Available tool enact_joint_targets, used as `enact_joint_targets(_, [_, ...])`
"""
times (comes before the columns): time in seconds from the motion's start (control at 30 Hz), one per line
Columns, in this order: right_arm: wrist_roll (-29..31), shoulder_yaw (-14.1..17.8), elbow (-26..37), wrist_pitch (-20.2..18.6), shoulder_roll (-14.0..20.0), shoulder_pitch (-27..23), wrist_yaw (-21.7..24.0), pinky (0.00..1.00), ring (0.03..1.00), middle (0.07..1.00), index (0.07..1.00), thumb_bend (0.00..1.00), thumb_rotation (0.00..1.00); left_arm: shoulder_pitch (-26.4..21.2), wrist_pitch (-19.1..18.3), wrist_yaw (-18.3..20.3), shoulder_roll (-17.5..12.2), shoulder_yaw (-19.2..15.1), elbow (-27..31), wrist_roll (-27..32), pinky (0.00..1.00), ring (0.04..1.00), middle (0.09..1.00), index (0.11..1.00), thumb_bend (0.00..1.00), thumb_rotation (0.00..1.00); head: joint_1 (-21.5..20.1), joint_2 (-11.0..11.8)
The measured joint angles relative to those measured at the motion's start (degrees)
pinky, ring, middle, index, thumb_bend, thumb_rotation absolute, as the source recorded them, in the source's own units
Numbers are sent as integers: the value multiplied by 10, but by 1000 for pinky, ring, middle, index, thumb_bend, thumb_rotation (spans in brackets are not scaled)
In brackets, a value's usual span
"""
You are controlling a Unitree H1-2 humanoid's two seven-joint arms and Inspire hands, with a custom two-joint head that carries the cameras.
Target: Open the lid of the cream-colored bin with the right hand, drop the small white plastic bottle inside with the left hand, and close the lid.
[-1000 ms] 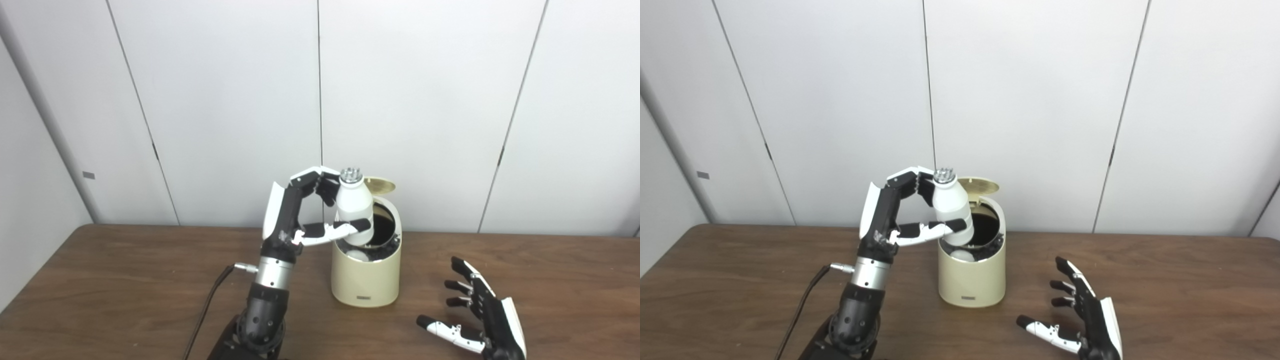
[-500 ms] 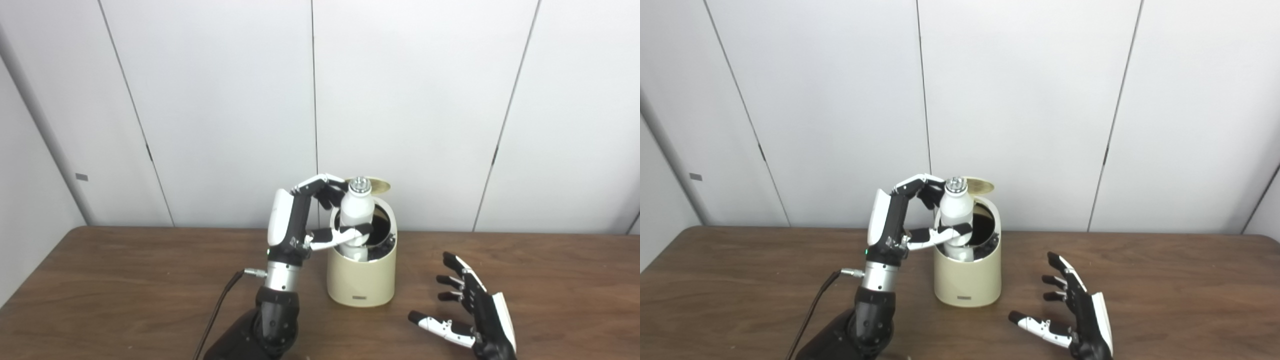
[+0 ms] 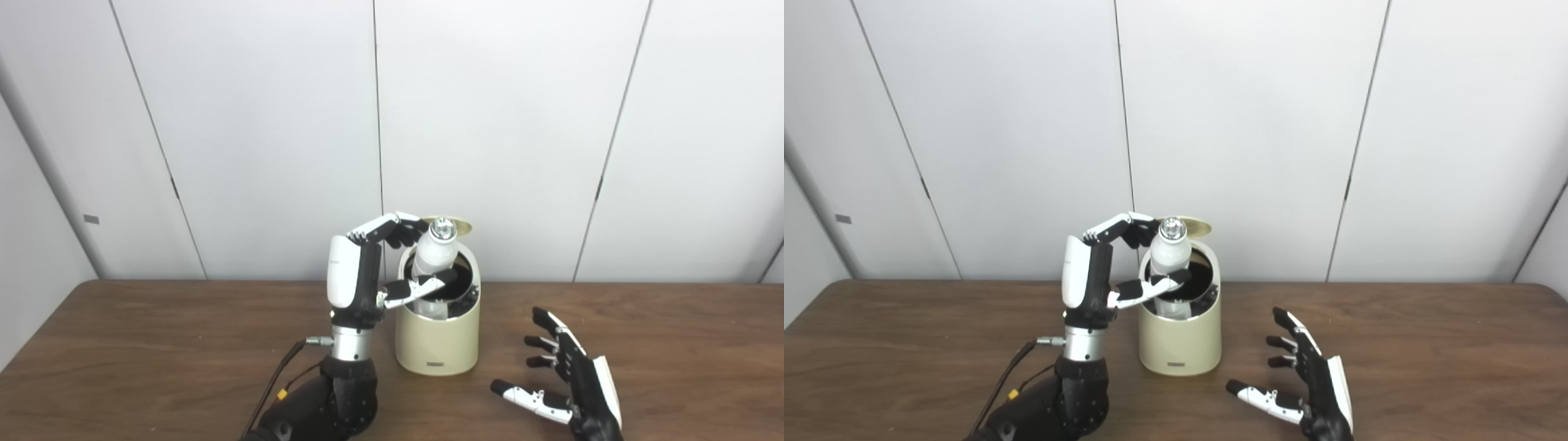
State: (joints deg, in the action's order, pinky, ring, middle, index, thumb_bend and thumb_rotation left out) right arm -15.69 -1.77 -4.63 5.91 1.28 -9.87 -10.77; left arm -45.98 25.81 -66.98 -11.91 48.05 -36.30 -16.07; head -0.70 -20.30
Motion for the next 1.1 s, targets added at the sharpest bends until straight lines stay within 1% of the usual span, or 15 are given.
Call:
enact_joint_targets(0.13, [0, 0, 3, 0, -1, 1, 0, 602, 748, 865, 840, 719, 146, 0, 0, 4, 1, 2, -2, 21, 369, 420, 500, 487, 504, 0, -1, -3])
enact_joint_targets(0.2, [1, 0, 4, 0, -2, 2, 0, 607, 751, 868, 843, 715, 149, 0, 0, 17, 2, 1, -4, 35, 359, 418, 505, 486, 504, 0, -1, -5])
enact_joint_targets(0.3, [5, 0, 5, 0, -2, 3, 1, 619, 754, 870, 846, 709, 143, 2, 0, 35, 3, -3, -13, 40, 369, 431, 503, 482, 504, 0, -2, -6])
enact_joint_targets(0.33, [6, 0, 5, 0, -2, 3, 1, 621, 757, 870, 846, 709, 145, 3, 0, 41, 4, -3, -15, 40, 356, 423, 504, 478, 504, 0, -2, -7])
enact_joint_targets(0.4, [7, 0, 5, 0, -2, 3, 1, 620, 758, 871, 848, 710, 149, 4, 0, 48, 4, -3, -26, 38, 299, 404, 516, 481, 502, 0, -3, -9])
enact_joint_targets(0.43, [7, 0, 5, 0, -2, 3, 0, 618, 756, 870, 846, 712, 153, 5, 0, 50, 4, -3, -31, 38, 294, 403, 520, 479, 502, 0, -3, -9])
enact_joint_targets(0.5, [7, 0, 5, 0, -2, 3, 0, 617, 755, 870, 845, 715, 161, 10, 0, 71, 3, -9, -40, 39, 330, 417, 518, 473, 503, 0, -2, -10])
enact_joint_targets(0.57, [7, 0, 6, 0, -2, 3, 0, 614, 754, 870, 847, 715, 164, 19, 0, 87, 3, -19, -41, 41, 282, 394, 522, 478, 501, 0, -1, -11])
enact_joint_targets(0.63, [7, 1, 7, 0, -2, 3, 0, 616, 754, 871, 846, 717, 161, 26, 5, 97, 4, -28, -43, 44, 296, 396, 521, 477, 501, 0, -1, -11])
enact_joint_targets(0.73, [9, 1, 8, 0, -2, 3, 0, 620, 759, 873, 847, 715, 159, 26, 10, 115, 6, -40, -49, 48, 283, 382, 516, 475, 501, 0, -1, -11])
enact_joint_targets(0.77, [9, 1, 8, 0, -2, 3, 0, 621, 760, 873, 848, 711, 151, 26, 12, 117, 7, -42, -51, 48, 288, 378, 513, 471, 501, 0, -1, -11])
enact_joint_targets(0.9, [9, 2, 9, 0, -2, 3, 0, 620, 758, 875, 851, 706, 146, 27, 15, 126, 8, -47, -52, 48, 347, 412, 510, 465, 503, 0, -1, -14])
enact_joint_targets(1.0, [9, 3, 9, 0, -2, 3, 0, 618, 756, 874, 851, 706, 146, 27, 21, 131, 8, -49, -60, 47, 416, 453, 495, 476, 505, 0, 1, -16])
enact_joint_targets(1.07, [9, 2, 10, 0, -2, 3, 0, 616, 756, 873, 849, 706, 154, 27, 21, 133, 8, -50, -63, 42, 462, 447, 500, 508, 504, 0, 1, -16])
enact_joint_targets(1.1, [9, 2, 10, 0, -2, 3, 0, 614, 754, 872, 848, 707, 158, 28, 21, 135, 8, -52, -64, 39, 483, 508, 496, 508, 513, 0, 1, -17])
